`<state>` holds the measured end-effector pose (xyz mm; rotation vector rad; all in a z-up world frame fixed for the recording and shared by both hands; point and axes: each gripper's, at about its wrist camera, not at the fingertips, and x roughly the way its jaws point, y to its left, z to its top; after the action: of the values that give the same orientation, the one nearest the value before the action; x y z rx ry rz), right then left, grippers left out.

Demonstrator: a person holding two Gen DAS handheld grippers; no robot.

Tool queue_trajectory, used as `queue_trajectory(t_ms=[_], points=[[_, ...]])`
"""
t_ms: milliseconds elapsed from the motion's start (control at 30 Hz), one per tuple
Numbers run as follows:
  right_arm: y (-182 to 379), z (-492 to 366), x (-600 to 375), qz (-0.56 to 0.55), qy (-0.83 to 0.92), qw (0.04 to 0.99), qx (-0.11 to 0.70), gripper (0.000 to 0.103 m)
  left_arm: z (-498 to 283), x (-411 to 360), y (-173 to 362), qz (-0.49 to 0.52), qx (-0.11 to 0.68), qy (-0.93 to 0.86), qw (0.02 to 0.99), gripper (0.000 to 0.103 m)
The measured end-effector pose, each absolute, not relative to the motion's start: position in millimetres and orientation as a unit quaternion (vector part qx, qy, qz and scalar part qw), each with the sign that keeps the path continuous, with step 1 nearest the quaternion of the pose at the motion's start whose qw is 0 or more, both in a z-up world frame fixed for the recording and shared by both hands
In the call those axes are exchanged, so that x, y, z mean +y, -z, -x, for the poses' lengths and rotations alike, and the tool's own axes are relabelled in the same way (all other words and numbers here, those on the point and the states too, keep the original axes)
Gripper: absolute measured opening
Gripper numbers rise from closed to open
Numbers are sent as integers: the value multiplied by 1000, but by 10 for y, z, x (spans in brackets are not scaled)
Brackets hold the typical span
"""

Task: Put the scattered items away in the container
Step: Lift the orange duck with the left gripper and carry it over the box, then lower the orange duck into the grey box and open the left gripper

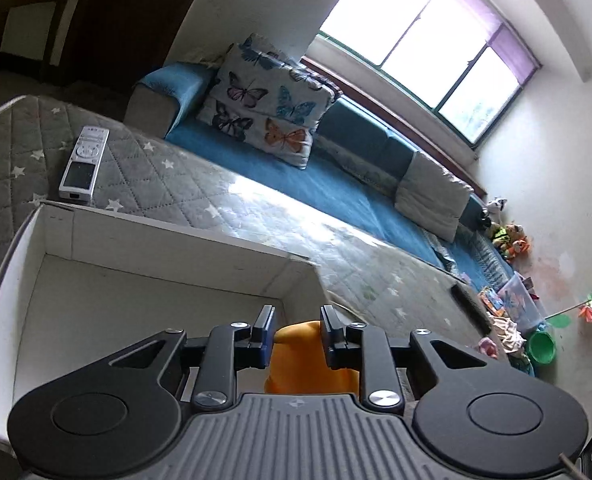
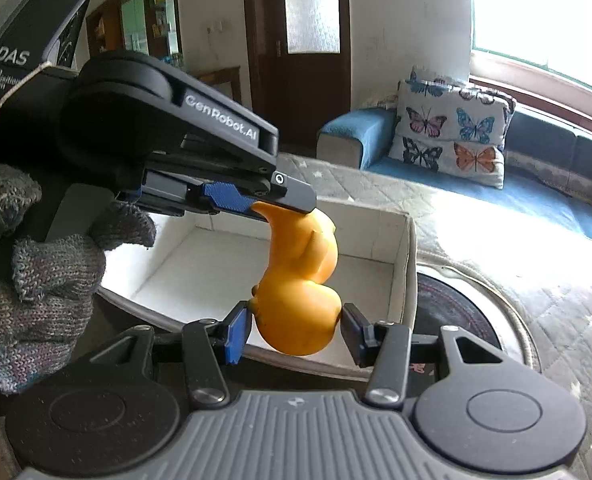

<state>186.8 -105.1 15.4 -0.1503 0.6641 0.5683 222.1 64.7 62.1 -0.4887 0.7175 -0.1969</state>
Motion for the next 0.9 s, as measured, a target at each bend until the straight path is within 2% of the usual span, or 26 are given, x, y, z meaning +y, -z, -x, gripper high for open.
queue_trajectory(t_ms=[400,800,900], points=[[211,-2206,-907,86,-265,886,370,47,-2611,770,-124,276,392,74,875,25],[131,-2113,-934,84,-260,893,359,47,-2538,685,-125,252,399,77,878,26],[44,-2041,-968,81,-261,897,347,50,-2467,678,-193,249,392,78,882,26]])
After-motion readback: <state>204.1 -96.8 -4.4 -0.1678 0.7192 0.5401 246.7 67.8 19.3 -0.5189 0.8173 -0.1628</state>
